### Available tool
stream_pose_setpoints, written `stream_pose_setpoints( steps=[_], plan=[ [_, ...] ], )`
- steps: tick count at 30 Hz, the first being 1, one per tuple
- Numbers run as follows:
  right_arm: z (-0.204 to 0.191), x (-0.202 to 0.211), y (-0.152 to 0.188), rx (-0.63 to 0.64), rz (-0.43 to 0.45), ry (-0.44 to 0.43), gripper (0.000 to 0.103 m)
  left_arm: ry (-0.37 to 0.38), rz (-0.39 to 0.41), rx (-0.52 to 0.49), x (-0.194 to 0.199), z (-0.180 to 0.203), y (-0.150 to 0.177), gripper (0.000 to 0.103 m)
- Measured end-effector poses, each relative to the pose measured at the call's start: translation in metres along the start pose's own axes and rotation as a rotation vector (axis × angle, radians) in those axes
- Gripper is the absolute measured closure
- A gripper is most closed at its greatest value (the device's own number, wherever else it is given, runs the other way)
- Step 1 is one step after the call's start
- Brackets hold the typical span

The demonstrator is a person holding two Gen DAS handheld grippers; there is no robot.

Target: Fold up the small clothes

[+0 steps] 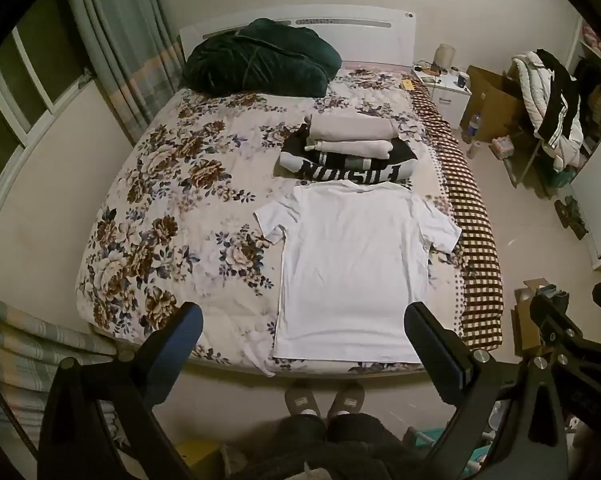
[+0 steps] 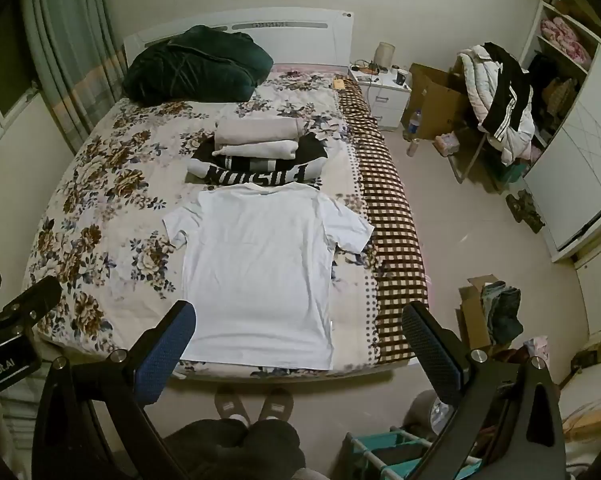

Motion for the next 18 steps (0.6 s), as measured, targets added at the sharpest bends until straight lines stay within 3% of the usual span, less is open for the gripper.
stream_pose_setpoints(
  steps=[18],
  plan=[
    [0.0021, 0.0086, 0.0006, -0.008, 0.010, -0.014, 0.000, 0.014, 0.006, 0.000, -0.0014, 0.0010, -0.0011, 0.000]
  ],
)
Point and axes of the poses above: each gripper's, at about its wrist camera, not at the fingertips, and x roughly against the way its jaws point, z to its right, y to its underside, the point moved 3 cm from there along -x, roughly the way its jaws point, and after that the axes turned 10 degrees about -x, right-handed, at the moved point
